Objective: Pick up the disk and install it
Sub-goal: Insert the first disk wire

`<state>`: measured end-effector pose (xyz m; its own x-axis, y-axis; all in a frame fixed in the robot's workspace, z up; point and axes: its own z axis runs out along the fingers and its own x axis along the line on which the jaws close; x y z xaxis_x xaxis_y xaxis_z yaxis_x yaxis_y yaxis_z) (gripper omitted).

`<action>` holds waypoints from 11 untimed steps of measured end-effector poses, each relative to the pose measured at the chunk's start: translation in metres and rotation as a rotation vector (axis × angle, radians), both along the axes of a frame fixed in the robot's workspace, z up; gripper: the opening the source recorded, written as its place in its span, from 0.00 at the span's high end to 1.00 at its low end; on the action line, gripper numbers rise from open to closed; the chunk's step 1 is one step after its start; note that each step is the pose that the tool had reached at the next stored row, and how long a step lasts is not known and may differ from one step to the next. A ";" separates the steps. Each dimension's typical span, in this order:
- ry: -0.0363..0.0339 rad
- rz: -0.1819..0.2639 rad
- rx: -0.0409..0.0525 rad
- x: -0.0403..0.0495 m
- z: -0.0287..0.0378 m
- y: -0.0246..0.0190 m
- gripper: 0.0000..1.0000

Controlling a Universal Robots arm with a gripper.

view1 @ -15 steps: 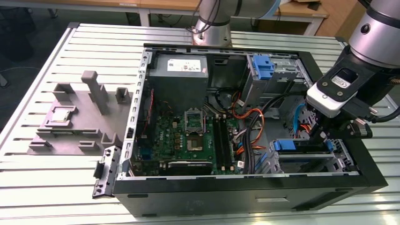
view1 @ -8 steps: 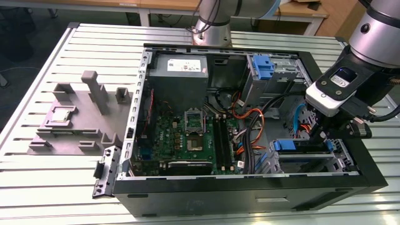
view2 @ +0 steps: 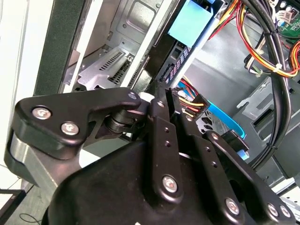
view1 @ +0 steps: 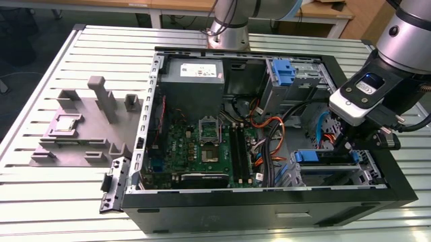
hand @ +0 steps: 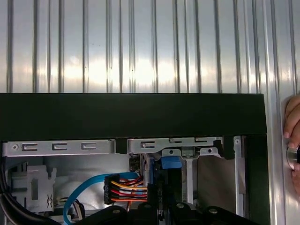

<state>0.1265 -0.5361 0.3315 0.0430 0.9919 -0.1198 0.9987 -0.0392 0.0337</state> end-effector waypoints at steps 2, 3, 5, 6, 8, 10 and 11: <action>0.0000 -0.001 0.0012 0.0000 -0.0003 -0.0004 0.83; 0.0000 -0.001 0.0027 0.0000 -0.0004 -0.0005 0.83; 0.0000 -0.002 0.0069 0.0000 -0.0010 -0.0006 0.83; 0.0000 -0.002 0.0090 0.0000 -0.0013 -0.0006 0.83; 0.0000 -0.003 0.0108 0.0000 -0.0020 -0.0007 0.83; 0.0001 -0.003 0.0121 0.0000 -0.0030 -0.0008 0.83; 0.0000 -0.003 0.0127 0.0000 -0.0036 -0.0009 0.83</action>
<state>0.1265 -0.5370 0.3279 0.0463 0.9932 -0.1072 0.9985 -0.0430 0.0332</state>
